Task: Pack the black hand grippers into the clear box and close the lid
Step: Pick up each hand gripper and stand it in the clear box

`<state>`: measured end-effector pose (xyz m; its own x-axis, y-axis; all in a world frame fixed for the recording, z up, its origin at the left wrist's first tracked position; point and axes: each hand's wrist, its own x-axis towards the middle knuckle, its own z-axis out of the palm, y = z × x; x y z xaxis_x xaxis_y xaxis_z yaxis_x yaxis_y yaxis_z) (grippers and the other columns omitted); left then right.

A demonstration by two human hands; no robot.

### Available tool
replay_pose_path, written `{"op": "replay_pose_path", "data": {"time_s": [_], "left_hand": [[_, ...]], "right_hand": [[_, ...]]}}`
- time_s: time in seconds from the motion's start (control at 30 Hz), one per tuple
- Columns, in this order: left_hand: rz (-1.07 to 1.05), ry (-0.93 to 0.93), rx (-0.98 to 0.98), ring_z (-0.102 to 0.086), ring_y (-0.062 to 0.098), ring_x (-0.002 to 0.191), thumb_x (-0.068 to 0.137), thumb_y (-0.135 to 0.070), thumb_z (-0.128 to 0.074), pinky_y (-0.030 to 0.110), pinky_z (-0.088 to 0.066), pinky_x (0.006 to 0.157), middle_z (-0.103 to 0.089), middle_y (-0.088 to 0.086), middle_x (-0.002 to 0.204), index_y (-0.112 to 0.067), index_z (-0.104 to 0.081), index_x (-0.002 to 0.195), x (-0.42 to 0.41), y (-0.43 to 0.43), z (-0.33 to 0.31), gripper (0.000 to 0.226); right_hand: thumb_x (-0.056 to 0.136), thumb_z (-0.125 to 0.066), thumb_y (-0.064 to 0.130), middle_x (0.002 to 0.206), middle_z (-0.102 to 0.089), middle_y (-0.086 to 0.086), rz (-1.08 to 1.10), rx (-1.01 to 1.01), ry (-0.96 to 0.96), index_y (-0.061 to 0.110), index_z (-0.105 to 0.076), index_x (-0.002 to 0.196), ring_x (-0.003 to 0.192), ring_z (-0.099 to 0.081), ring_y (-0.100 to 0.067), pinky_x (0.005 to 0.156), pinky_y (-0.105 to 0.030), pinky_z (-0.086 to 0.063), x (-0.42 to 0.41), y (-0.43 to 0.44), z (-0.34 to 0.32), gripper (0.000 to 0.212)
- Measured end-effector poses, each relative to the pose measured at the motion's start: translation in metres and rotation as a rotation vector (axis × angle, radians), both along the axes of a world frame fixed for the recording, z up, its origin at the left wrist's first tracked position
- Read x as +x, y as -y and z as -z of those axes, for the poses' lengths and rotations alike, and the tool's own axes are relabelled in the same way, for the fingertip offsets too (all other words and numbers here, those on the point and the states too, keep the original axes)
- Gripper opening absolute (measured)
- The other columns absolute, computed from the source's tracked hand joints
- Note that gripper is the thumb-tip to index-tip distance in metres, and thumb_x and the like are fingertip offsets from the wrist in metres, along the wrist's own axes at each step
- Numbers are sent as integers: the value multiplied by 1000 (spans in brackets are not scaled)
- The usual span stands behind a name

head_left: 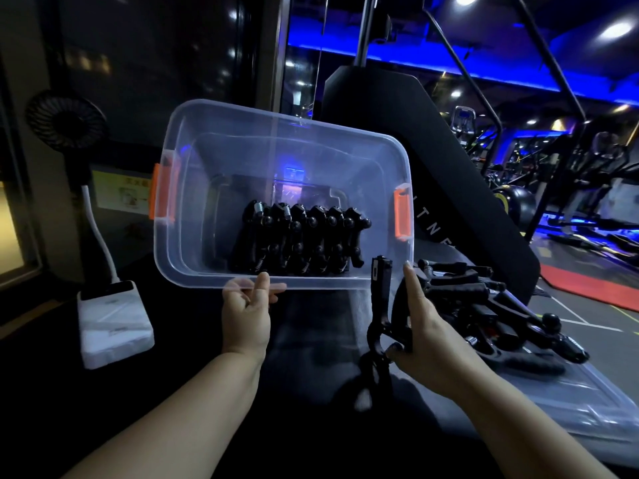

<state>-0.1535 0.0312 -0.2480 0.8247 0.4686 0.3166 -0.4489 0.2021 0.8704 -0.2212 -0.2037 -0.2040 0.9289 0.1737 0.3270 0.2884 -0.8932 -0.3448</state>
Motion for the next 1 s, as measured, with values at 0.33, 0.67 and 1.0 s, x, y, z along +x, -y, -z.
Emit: {"op": "replay_pose_path", "data": {"time_s": [0.33,0.67,1.0], "left_hand": [[17,3,-13,-60,-2,62,97,-21,-48,16,-47,71,-71,4,76,-9,-37,97,-4,0,-1,17],[52,32,-83,-58,5,62,95,-23,-51,15,-46,67,-72,4,74,-13,-39,90,1,-1,4,16],[37,43,-81,-58,3,60,95,-16,-53,12,-44,63,-71,11,74,11,-47,99,3,-3,5,28]], "right_hand": [[88,-66,22,131,-52,7,-34,53,-46,60,8,140,116,-53,-14,86,-29,-41,1,-11,-10,98],[84,-69,17,85,-61,11,-107,166,98,47,-5,147,65,-54,2,61,-22,-41,45,-68,-61,94],[79,-75,21,118,-55,-8,-144,135,6,31,5,151,75,-52,-15,65,-27,-39,109,-150,-71,109]]}}
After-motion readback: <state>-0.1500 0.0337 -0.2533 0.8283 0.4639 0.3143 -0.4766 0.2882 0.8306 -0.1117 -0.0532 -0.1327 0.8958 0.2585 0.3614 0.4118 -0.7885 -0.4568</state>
